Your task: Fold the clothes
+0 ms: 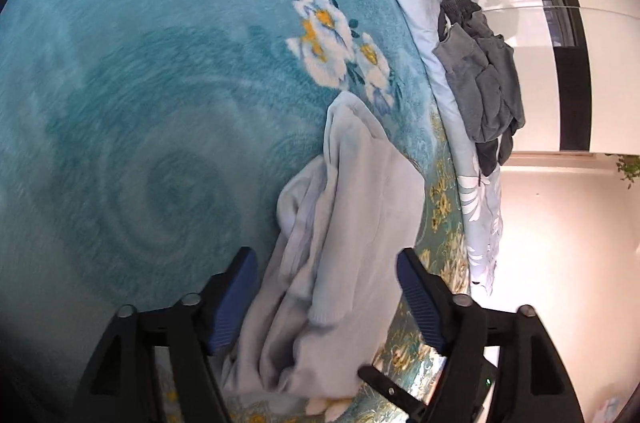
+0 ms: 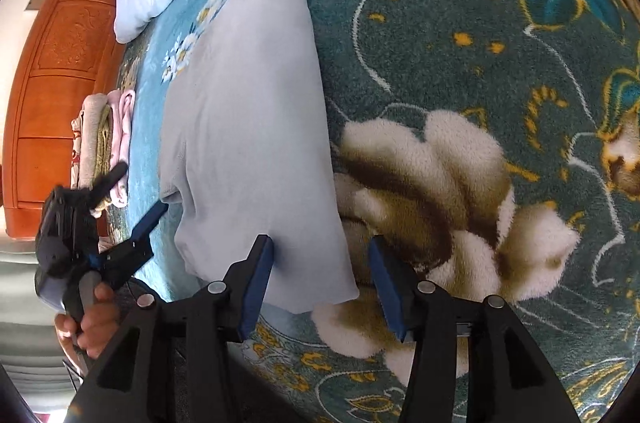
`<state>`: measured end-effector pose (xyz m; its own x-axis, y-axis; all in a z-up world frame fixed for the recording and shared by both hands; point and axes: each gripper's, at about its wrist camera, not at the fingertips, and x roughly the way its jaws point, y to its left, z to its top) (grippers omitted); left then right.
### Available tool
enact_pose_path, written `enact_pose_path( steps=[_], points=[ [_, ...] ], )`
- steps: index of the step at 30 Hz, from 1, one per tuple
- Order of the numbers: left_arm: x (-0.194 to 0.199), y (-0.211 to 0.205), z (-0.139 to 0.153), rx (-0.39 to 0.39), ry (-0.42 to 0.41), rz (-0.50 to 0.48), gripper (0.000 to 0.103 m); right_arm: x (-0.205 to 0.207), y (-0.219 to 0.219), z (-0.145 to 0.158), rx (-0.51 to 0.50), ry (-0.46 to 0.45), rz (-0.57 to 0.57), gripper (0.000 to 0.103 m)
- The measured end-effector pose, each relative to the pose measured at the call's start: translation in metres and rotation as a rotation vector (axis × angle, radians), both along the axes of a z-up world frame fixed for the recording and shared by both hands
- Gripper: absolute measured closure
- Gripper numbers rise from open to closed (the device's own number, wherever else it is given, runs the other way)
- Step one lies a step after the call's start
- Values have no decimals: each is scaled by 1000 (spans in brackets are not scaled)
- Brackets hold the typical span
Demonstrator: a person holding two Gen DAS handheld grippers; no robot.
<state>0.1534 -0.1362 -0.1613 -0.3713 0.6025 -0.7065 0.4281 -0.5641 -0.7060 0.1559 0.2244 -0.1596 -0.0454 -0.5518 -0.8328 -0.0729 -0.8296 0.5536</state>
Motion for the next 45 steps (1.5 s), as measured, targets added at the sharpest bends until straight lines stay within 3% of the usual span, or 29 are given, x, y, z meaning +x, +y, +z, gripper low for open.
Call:
enact_pose_path(
  steps=[6,8,12,19,22,24,28,30,36,40,45],
  points=[
    [-46,11,-26,-24,-66,-126,21,-4,2,-2,-8,-5,-8,52],
    [-53,16,-28,-29,-53,-155,20,-5,7,0,-6,-7,-20,52],
    [-62,21,-32,54,-17,-184,19,-8,11,2,19,4,-28,52],
    [-82,30,-38,123,-11,-266,20,-15,2,-2,27,-3,-11,52],
    [-87,35,-40,138,-12,-292,35,-17,2,-3,25,-8,-12,52],
    [-91,40,-39,98,-21,-319,50,-18,2,-4,22,-13,-19,52],
    [-90,42,-37,13,-38,-337,69,-18,1,-4,23,-18,-26,52],
    [-87,41,-34,-2,-27,-326,80,-19,0,-4,26,-20,-23,52],
    [-85,23,-17,40,38,-250,86,-23,-5,0,16,-10,-12,52],
    [-84,-40,4,21,118,-73,86,-22,-7,11,7,36,4,52],
    [-54,-133,-12,-54,21,174,86,-25,-22,8,-60,43,-1,51]
  ],
)
